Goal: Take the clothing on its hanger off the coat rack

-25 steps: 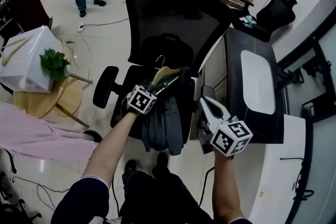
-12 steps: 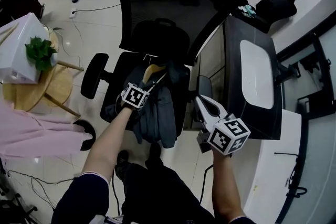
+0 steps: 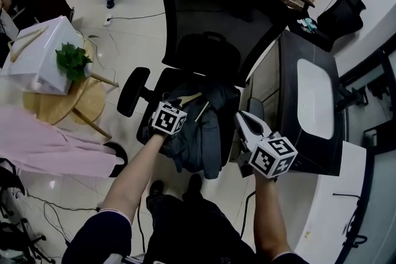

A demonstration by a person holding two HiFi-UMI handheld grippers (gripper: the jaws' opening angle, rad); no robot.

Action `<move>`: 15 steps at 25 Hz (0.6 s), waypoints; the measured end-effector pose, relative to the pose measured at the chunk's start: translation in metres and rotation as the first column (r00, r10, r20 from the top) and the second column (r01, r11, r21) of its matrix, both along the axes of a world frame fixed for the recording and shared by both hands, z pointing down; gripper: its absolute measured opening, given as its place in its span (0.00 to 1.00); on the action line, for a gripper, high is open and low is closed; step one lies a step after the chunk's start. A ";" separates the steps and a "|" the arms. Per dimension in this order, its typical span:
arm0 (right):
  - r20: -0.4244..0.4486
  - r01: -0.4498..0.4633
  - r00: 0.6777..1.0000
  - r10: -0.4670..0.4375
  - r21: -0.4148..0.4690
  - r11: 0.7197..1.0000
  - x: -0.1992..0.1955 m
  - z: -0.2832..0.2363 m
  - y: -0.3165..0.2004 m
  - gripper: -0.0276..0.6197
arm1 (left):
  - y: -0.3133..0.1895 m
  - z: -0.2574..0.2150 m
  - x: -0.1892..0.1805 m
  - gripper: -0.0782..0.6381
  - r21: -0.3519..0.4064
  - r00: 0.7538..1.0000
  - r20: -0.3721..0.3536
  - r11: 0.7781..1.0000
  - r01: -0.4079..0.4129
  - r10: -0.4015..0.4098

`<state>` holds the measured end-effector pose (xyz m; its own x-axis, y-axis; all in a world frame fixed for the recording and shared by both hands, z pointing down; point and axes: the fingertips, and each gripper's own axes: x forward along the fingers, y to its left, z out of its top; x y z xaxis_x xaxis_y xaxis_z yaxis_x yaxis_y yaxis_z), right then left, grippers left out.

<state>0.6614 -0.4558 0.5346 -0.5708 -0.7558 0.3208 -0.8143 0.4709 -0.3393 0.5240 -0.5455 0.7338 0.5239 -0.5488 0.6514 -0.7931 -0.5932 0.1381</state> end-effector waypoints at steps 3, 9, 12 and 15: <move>0.014 0.020 1.000 -0.020 0.025 1.000 -0.014 -0.010 -0.005 0.05 | 0.009 -0.044 0.000 0.19 0.050 0.997 -0.080 0.999 0.011 -0.007; 0.034 0.058 0.998 -0.061 0.092 0.994 -0.043 -0.040 -0.015 0.05 | 0.032 -0.140 -0.004 0.13 0.160 0.976 -0.216 0.987 0.021 0.014; 0.040 0.079 0.996 -0.085 0.127 0.989 -0.055 -0.056 -0.018 0.05 | 0.044 -0.187 -0.005 0.13 0.224 0.964 -0.265 0.974 0.033 0.028; 0.040 0.091 0.994 -0.099 0.173 0.981 -0.065 -0.072 -0.023 0.05 | 0.051 -0.227 -0.012 0.13 0.286 0.953 -0.302 0.957 0.053 0.038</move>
